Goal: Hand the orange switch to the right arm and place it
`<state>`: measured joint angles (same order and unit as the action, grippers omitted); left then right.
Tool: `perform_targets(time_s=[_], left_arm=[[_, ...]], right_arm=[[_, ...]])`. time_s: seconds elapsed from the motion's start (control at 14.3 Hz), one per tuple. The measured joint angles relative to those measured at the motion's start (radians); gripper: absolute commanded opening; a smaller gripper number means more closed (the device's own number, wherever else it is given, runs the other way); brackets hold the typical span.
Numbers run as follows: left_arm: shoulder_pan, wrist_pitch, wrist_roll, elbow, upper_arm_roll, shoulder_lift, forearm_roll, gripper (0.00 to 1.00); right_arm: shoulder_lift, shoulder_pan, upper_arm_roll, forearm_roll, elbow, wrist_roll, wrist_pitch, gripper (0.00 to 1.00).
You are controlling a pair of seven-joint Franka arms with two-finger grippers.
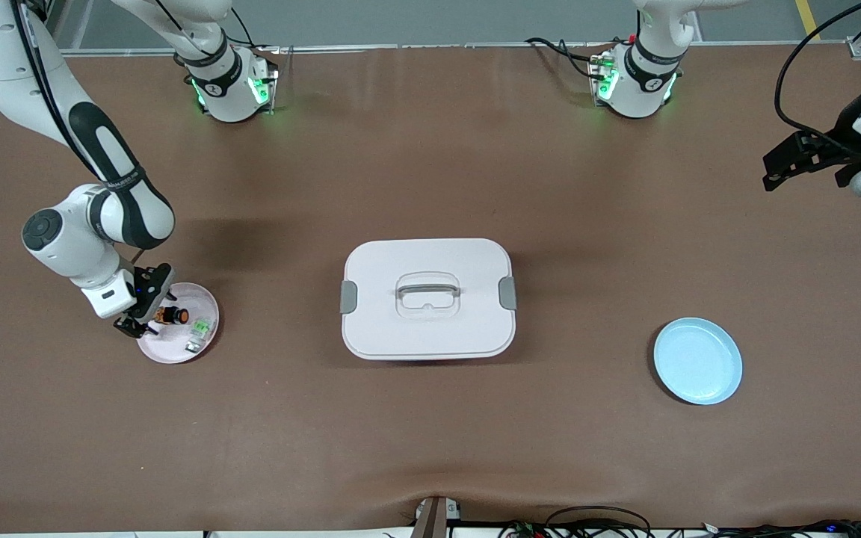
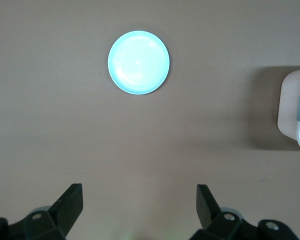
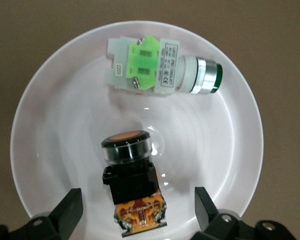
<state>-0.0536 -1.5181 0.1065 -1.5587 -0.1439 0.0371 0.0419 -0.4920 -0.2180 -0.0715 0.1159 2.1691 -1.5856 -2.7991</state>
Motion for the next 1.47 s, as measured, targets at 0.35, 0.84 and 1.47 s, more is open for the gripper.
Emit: perform_targets(time_s=[0.35,0.84,1.47], left_arm=[[0.0,0.003,0.0,0.0,0.0,0.0,0.0,1.0],[0.0,0.022,0.0,0.0,0.0,0.003,0.0,1.0],[-0.009,0.027,-0.033,0.0,0.003,0.003,-0.03,1.0]], right_arm=[[0.018,-0.001,-0.003,0.018,-0.153,0.0,0.268,1.0],[0.054,-0.006,-0.001,0.02,-0.444,0.218,0.703,1.0],[0.175,0.003,-0.012,-0.012,-0.595,0.869,0.974,1.0]])
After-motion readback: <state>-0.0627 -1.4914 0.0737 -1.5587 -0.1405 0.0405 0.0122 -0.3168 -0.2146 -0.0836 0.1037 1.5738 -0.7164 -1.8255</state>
